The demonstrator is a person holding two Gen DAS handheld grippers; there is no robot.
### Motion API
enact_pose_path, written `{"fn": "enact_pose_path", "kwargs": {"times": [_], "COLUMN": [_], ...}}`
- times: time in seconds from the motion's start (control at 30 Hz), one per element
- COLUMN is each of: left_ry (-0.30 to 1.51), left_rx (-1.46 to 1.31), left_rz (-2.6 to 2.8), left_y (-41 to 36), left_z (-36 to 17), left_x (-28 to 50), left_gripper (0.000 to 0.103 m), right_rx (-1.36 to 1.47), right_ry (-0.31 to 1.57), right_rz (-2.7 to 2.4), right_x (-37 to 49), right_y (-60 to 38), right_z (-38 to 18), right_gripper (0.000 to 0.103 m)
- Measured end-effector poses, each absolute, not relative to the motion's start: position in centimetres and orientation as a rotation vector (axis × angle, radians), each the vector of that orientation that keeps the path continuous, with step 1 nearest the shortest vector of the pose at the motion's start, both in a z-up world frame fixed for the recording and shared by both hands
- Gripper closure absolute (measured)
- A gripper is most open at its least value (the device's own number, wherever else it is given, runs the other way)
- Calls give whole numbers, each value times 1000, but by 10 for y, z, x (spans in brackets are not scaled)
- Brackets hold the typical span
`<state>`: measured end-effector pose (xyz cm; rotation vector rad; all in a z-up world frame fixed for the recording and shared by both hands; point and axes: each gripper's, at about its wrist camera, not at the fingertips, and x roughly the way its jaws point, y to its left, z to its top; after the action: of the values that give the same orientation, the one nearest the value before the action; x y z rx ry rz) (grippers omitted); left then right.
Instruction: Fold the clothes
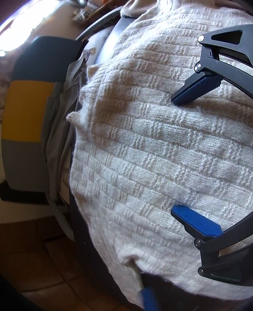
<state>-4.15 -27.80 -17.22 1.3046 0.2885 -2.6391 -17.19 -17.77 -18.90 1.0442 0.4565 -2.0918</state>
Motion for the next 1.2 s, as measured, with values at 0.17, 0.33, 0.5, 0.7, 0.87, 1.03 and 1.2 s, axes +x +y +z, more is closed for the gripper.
{"fn": "enact_pose_path", "kwargs": {"times": [0.17,0.33,0.5,0.7,0.87,1.03,1.2], "left_ry": [353,241,112,117,40,-78,-69], "left_rx": [1160,1210,1145,1131,1211,1237,1290], "left_rz": [-2580,-2512,-2416,-2527,-2629,-2743,-2771], "left_y": [-280,-275,-259,-226,-185,-142,-129], "left_z": [-184,-181,-138,-130,-140,-142,-159], "left_x": [7,3,-7,-52,-120,-183,-218], "left_gripper": [41,32,36,35,35,35,35], "right_rx": [1002,1013,1028,1066,1221,1243,1083], "right_ry": [502,473,332,166,-40,-344,-383], "right_rz": [-2039,-2029,-1987,-2105,-2226,-2279,-2411], "right_x": [-145,-136,-132,-128,-189,-256,-327], "right_y": [-188,-201,-167,-50,71,158,170], "right_z": [-192,-195,-180,-161,-148,-126,-76], "right_gripper": [0,0,0,0,0,0,0]}}
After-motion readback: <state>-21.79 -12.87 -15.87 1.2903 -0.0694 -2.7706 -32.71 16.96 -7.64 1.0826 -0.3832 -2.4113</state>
